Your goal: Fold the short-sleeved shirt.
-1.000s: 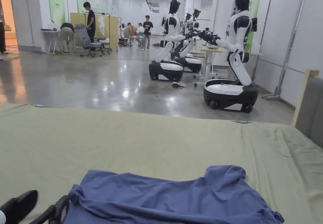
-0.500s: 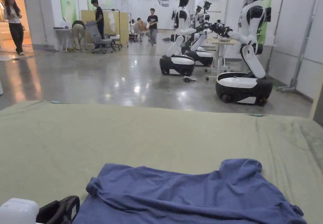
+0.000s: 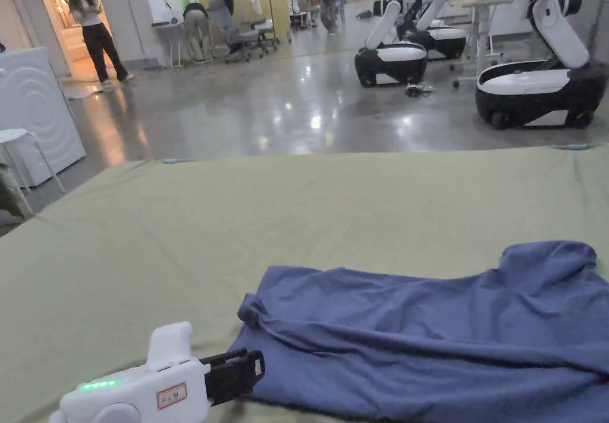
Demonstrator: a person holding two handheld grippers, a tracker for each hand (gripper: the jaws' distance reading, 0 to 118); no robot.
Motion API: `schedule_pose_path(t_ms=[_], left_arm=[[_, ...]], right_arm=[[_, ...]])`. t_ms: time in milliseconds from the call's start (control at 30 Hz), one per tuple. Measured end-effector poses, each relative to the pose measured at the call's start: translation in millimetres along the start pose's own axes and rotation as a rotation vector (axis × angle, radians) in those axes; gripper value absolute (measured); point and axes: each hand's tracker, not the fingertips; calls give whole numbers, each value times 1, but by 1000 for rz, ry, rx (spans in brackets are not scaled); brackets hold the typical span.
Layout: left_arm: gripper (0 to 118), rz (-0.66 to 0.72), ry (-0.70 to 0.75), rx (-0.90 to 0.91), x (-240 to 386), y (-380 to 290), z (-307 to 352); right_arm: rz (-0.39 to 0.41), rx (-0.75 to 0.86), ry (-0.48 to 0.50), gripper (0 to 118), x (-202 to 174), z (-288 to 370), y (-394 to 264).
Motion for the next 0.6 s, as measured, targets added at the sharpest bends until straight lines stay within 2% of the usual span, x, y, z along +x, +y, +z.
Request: schedule_pose_path(t_ms=[33,67,100,133,167,233,267,367,433,467,500,533,600], left_arm=[[72,12,31,-37,-4,0,-13],[61,-5,60,-76,-6,0,-24],[36,-21,85,-116,-8,-2,-34],[22,11,81,-173,-11,-3,-44],[14,23,112,-176,-11,-4,-47],[14,23,44,-158,-8,2,-44],[14,-7,104,-195,-6,3,-46],[12,-30,126,-243,0,7,-58],[11,-114,147,-289,9,10,-61],[11,-154,165,-297,14,11,-63],[11,-183,177,-310,19,10,-62],[11,-222,198,-300,22,12,-64],[11,-206,194,-305,21,14,-64]], right_arm=[[-13,-5,-5,0,1,1,0],[-23,-10,-8,0,4,0,-1],[-36,-17,-12,0,8,0,-3],[-48,-26,-18,0,12,-1,-4],[-56,-34,-23,0,14,0,-6],[-70,-38,-33,0,18,1,-10],[-80,-43,-34,0,21,0,-11],[-100,-63,-44,0,28,-9,-6],[-113,-80,-60,0,36,-20,3],[-141,-103,-82,4,42,-29,7],[-185,-123,-99,25,51,-41,11],[-228,-127,-98,39,63,-55,12],[-328,-205,-117,66,86,-90,8]])
